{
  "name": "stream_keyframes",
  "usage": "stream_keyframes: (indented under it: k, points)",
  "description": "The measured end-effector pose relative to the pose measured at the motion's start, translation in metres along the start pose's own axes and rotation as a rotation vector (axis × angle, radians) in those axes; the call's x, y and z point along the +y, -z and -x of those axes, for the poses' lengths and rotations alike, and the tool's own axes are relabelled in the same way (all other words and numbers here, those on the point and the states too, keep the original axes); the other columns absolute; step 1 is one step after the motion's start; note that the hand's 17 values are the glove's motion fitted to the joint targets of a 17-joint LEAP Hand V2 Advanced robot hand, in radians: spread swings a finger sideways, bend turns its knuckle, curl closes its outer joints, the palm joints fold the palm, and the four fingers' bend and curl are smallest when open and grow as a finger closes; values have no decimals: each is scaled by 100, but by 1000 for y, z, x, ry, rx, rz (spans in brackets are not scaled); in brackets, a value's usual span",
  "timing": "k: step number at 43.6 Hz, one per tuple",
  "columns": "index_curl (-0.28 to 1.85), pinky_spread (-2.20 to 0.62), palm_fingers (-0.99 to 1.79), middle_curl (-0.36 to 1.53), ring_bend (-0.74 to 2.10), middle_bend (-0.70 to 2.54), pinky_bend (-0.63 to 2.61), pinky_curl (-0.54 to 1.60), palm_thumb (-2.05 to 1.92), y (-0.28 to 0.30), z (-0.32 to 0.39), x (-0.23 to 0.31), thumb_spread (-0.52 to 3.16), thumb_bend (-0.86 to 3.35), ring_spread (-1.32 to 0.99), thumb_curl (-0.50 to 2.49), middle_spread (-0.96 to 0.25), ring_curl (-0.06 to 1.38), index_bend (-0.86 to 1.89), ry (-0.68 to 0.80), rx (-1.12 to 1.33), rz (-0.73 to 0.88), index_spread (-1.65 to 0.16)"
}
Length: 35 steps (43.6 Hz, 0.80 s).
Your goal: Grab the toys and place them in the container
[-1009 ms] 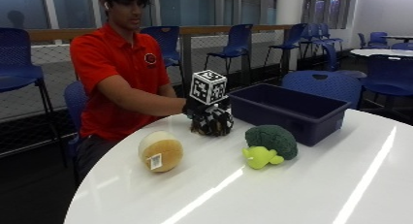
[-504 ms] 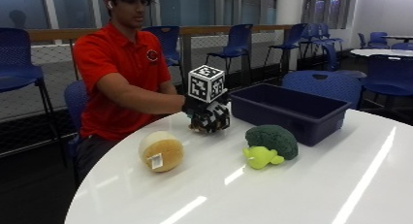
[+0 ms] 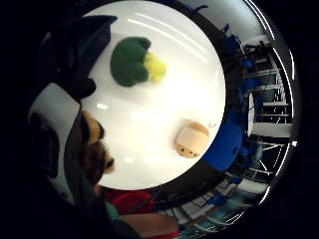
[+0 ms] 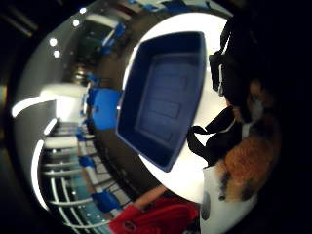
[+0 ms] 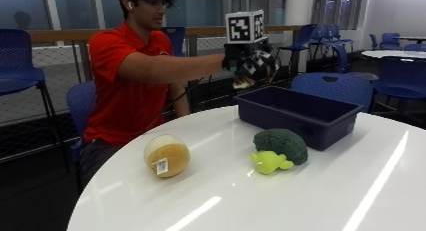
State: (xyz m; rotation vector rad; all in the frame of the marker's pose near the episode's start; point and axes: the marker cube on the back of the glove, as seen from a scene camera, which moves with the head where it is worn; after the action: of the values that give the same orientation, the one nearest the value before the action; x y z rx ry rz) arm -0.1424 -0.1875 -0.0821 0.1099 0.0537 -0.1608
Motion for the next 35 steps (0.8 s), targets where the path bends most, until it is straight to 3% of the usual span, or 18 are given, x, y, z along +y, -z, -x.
stream_keyframes:
  k: [8,12,19,26,27,28,29,30,31,35]
  points:
    - [60,-43,87,45,97,48,106,46,67,38,74,-37,65,15,-51,87,-36,54,62,109,-44,-72,-38]
    - [63,-43,85,47,96,47,106,46,67,33,106,-57,64,14,-51,90,-36,55,62,108,-121,-71,-38]
    - [68,-43,76,49,95,44,108,47,66,20,136,-69,65,13,-50,93,-36,56,60,247,-128,-90,-38]
    - [71,-43,68,49,92,37,107,46,65,1,149,-65,70,12,-47,95,-35,56,56,251,-179,90,-39]
    - [70,-44,61,49,91,35,108,46,63,-3,147,-64,73,10,-46,94,-35,56,52,266,-195,133,-40]
    - [66,-39,21,47,79,28,111,47,53,-7,144,-62,83,6,-41,91,-32,53,39,275,-218,170,-40]
    - [72,-33,-1,48,72,27,111,51,41,-10,141,-61,89,-1,-36,88,-28,55,45,279,-240,198,-39]
    - [73,-32,-2,49,72,28,113,53,39,-13,138,-60,93,-2,-33,87,-27,58,46,277,-252,216,-39]
    - [68,-24,-33,48,53,27,116,53,25,-16,134,-59,96,-11,-26,81,-21,52,35,271,-254,224,-38]
    - [56,-12,-38,44,26,18,110,45,-1,-29,118,-52,103,-13,-15,68,-13,40,16,238,-174,211,-38]
